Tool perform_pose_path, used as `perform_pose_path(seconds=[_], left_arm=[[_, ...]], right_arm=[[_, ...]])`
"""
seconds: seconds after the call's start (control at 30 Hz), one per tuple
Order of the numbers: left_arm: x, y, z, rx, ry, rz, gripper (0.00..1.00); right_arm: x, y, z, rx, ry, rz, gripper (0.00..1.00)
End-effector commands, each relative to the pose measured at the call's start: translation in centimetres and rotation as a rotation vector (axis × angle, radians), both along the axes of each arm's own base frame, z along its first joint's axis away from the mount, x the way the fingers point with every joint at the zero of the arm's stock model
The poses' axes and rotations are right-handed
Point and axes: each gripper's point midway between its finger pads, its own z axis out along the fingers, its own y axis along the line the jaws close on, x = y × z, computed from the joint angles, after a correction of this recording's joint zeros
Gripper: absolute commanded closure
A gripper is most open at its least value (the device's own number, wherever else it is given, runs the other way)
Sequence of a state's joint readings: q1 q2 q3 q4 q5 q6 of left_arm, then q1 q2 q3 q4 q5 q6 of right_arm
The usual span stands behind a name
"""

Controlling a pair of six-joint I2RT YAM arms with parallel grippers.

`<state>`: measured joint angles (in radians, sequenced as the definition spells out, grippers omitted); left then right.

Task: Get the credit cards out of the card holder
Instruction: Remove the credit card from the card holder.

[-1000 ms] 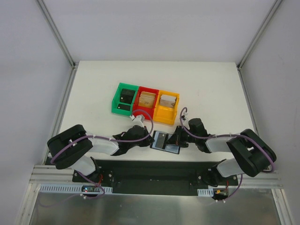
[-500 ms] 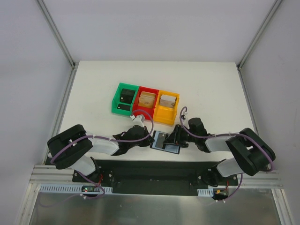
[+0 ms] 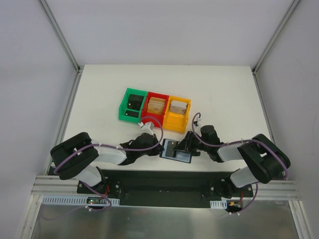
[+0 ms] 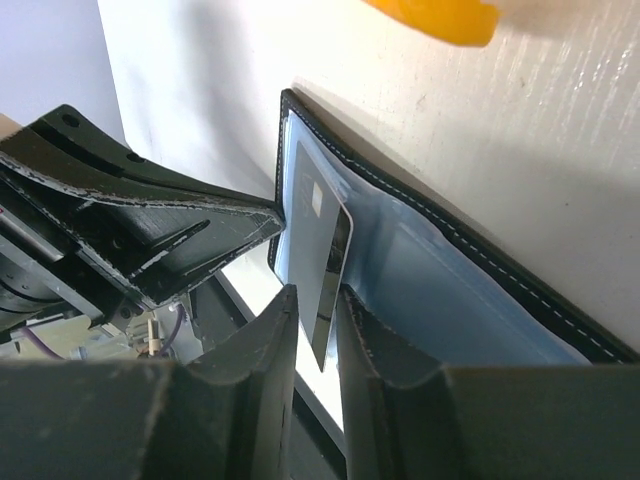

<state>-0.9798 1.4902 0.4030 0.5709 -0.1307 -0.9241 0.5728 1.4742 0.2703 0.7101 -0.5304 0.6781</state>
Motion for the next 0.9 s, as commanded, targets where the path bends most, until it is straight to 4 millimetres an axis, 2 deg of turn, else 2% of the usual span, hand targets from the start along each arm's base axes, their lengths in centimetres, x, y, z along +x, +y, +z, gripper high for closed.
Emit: perform_pose_path(seconds=[0.0, 0.3, 0.6, 0.87], left_arm=[[-1.7, 2.1, -3.2, 0.129, 0.072, -0.037, 1.0], [-1.8, 2.2, -3.2, 0.13, 0.073, -0.033, 1.0], [-1.8, 3.1, -3.4, 0.132, 0.074, 0.009, 1.0], [-1.7, 3.5, -3.5, 0.14, 0.079, 0.031, 1.0]], right_arm=[[1.2, 0.5, 1.2, 0.051, -0.045, -0.028, 0.79], [1.1, 0.5, 1.2, 0.055, -0.044, -0.023, 0.99], [0.2, -0.5, 0.5, 0.041, -0.037, -0.022, 0.99], [-0.1, -1.0, 0.9, 0.029, -0.052, -0.018, 0.99]])
